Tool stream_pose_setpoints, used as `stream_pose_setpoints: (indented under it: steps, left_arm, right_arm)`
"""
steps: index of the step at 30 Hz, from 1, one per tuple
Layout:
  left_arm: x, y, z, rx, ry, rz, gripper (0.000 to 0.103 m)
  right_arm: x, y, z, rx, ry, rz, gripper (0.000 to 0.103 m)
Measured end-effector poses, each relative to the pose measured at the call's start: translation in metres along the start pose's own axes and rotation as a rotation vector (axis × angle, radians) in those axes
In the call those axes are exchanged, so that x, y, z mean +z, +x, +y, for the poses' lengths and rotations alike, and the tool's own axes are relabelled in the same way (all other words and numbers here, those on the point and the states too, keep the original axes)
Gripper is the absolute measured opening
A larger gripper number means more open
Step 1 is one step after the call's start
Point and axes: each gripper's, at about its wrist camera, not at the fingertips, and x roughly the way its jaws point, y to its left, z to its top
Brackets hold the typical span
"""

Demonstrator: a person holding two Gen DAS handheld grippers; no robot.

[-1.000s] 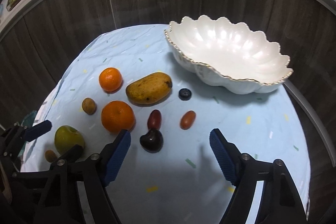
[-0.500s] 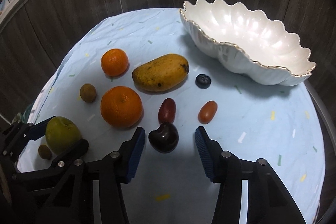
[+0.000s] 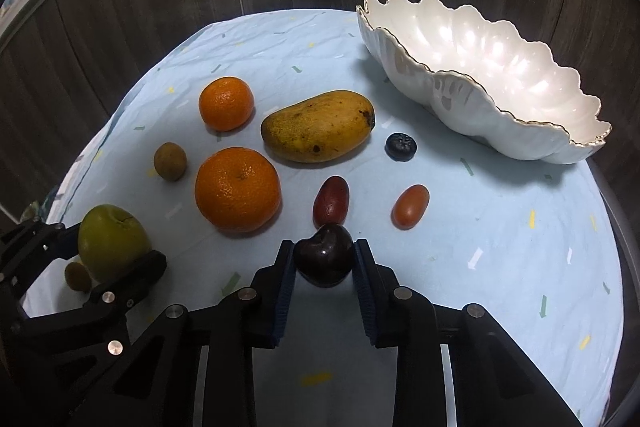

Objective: Organize fruits
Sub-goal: 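Close the left gripper on the green apple while the right gripper grasps the dark plum, then carry the apple and plum in both grippers over the white bowl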

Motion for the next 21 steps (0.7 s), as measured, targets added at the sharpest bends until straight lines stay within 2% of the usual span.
stream_pose_setpoints:
  steps: [21]
  left_arm:
    - [0.027,-0.06,-0.009,0.027,0.009,-0.115,0.048]
  right_arm:
    - [0.019,-0.072,-0.018,-0.027,0.066,-0.145,0.03]
